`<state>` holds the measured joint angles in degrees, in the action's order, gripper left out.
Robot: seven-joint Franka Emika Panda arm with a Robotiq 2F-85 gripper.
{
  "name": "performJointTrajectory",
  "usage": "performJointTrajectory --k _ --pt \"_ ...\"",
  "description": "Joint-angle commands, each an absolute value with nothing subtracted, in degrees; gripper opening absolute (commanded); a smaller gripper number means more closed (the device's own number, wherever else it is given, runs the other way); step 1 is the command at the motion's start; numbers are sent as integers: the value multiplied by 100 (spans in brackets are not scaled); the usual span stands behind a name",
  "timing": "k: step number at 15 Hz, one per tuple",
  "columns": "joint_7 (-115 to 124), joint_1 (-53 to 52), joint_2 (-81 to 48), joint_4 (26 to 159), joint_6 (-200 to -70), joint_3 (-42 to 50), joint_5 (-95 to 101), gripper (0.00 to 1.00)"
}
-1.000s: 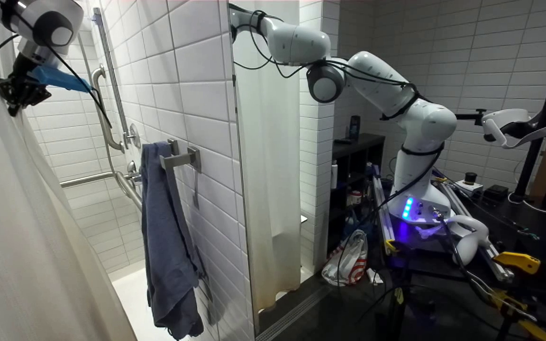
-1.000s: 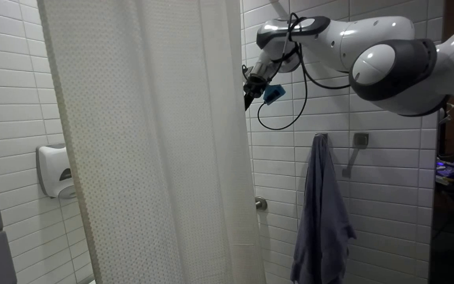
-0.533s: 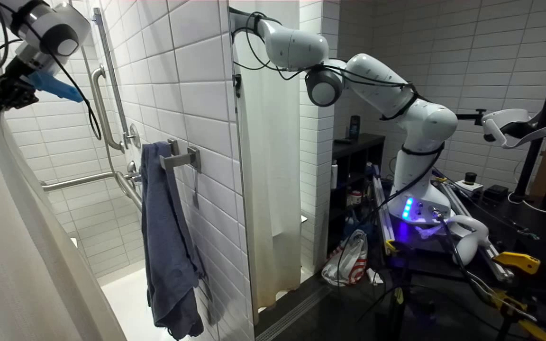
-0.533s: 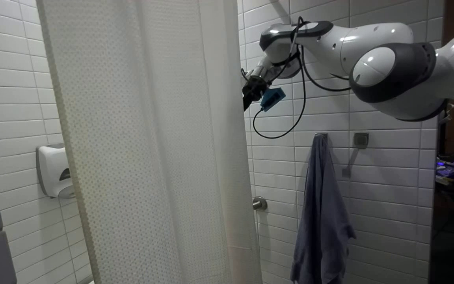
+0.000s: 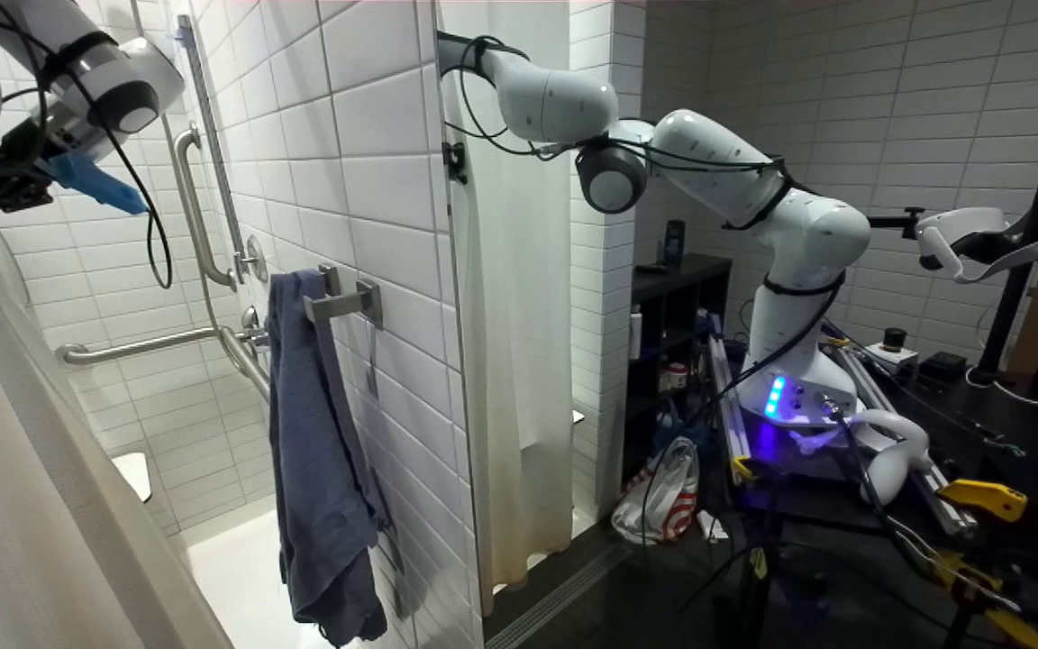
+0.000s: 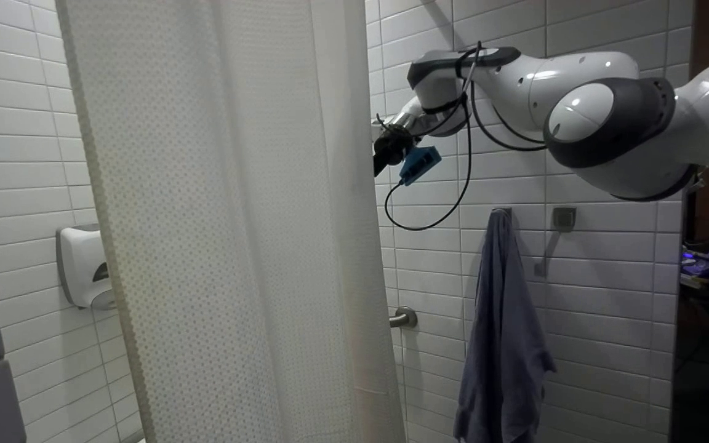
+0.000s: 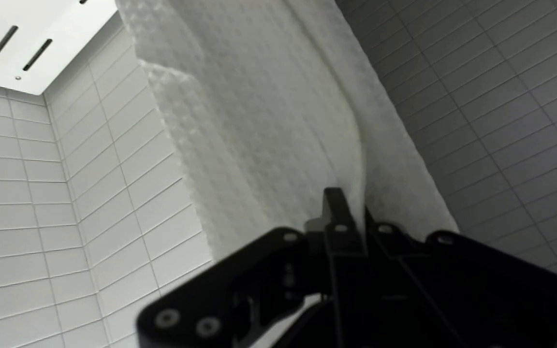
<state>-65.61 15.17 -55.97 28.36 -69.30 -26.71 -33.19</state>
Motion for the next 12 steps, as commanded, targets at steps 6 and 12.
performJointTrajectory --k 6,12 --pt "-6374 1363 -5979 2747 -6717 -2884 -3426 0" --pt "-6271 1181 -6047 2738 -6577 -2986 -3351 0"
